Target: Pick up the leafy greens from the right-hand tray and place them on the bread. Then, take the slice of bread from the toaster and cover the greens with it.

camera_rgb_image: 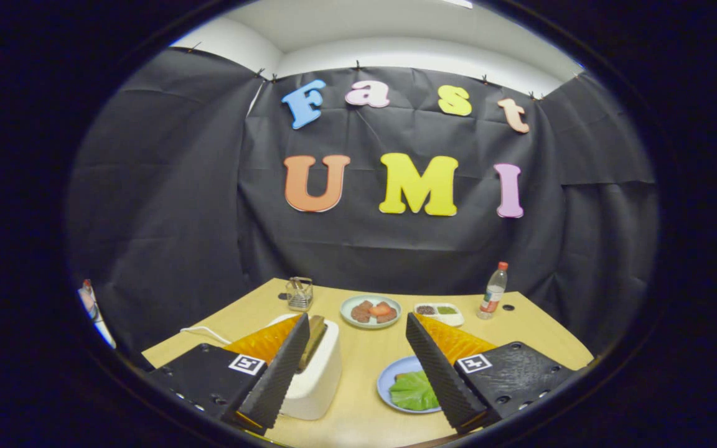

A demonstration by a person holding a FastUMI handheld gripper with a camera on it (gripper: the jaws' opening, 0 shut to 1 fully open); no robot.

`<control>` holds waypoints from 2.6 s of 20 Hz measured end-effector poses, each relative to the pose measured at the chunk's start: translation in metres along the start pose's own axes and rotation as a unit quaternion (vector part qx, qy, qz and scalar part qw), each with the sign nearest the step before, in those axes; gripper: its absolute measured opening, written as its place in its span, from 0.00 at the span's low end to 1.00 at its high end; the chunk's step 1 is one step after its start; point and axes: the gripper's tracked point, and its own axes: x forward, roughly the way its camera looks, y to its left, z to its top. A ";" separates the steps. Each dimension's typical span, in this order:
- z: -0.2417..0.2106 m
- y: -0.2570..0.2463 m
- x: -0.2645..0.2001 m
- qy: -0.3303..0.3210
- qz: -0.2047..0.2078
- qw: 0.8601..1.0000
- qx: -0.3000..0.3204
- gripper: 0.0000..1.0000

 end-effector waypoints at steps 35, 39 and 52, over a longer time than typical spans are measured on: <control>-0.066 0.057 0.111 0.176 0.015 0.984 0.025 0.13; -0.039 0.055 0.102 0.162 0.012 0.986 0.024 0.13; 0.024 0.000 0.069 0.104 -0.005 0.993 0.062 0.13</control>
